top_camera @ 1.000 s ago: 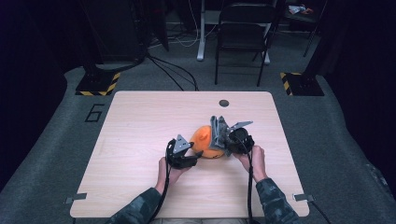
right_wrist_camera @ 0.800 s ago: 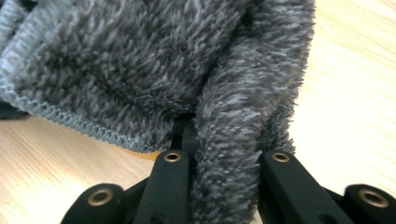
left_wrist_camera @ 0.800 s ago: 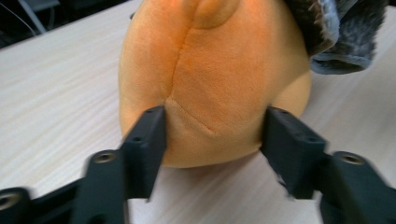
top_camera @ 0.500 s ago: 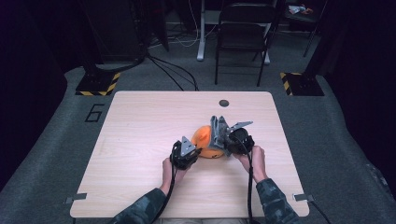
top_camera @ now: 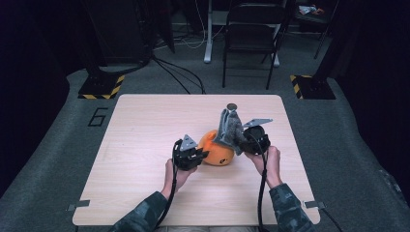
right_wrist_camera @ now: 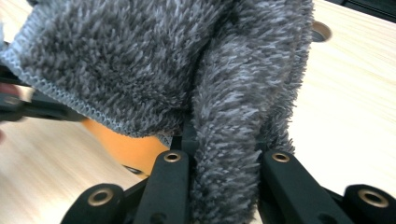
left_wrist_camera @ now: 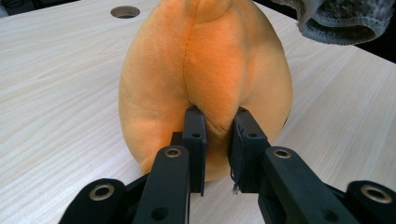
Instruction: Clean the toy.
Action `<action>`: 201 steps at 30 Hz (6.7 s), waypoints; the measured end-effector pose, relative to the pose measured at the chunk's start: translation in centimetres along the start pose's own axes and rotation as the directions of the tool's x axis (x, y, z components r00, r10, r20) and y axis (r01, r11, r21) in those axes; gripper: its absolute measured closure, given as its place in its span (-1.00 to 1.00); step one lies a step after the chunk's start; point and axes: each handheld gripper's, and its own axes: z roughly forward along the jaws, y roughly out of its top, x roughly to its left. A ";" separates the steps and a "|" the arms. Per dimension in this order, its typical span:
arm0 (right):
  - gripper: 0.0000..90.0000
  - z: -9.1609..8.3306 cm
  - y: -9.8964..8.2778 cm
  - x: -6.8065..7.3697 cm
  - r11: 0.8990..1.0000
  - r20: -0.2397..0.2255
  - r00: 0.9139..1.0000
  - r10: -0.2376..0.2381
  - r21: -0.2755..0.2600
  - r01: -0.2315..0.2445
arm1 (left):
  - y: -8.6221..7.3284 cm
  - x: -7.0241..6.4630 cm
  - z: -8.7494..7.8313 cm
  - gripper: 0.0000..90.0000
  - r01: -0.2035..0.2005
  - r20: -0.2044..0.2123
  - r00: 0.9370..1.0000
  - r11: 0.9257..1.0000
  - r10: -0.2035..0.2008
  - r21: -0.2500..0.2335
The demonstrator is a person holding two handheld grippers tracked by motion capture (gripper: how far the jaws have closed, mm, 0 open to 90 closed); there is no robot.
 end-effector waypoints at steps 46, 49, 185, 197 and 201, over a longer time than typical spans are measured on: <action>0.72 1.1 -0.1 1.4 0.998 -0.063 0.997 -0.033 0.052 0.036 | -1.1 -0.3 0.7 0.67 -0.036 0.012 0.999 0.999 0.037 -0.029; 0.72 2.4 -0.1 2.5 0.993 -0.035 0.996 -0.086 0.084 0.088 | -1.1 -0.4 0.8 0.66 -0.042 0.019 0.999 0.999 0.042 -0.023; 0.68 4.5 -2.3 0.2 0.995 -0.028 1.000 0.000 0.099 0.003 | -0.4 -0.3 1.0 0.38 -0.062 0.011 0.998 0.997 0.062 -0.047; 0.69 4.9 -2.8 -0.2 0.996 -0.013 1.000 0.020 0.091 -0.018 | -1.1 1.1 -0.6 -0.18 0.050 -0.015 0.999 0.994 -0.052 -0.093; 0.69 4.9 -2.9 -0.6 0.995 -0.012 0.999 0.031 0.098 -0.029 | -2.1 1.9 0.1 -0.16 0.157 -0.003 0.988 0.986 -0.157 -0.057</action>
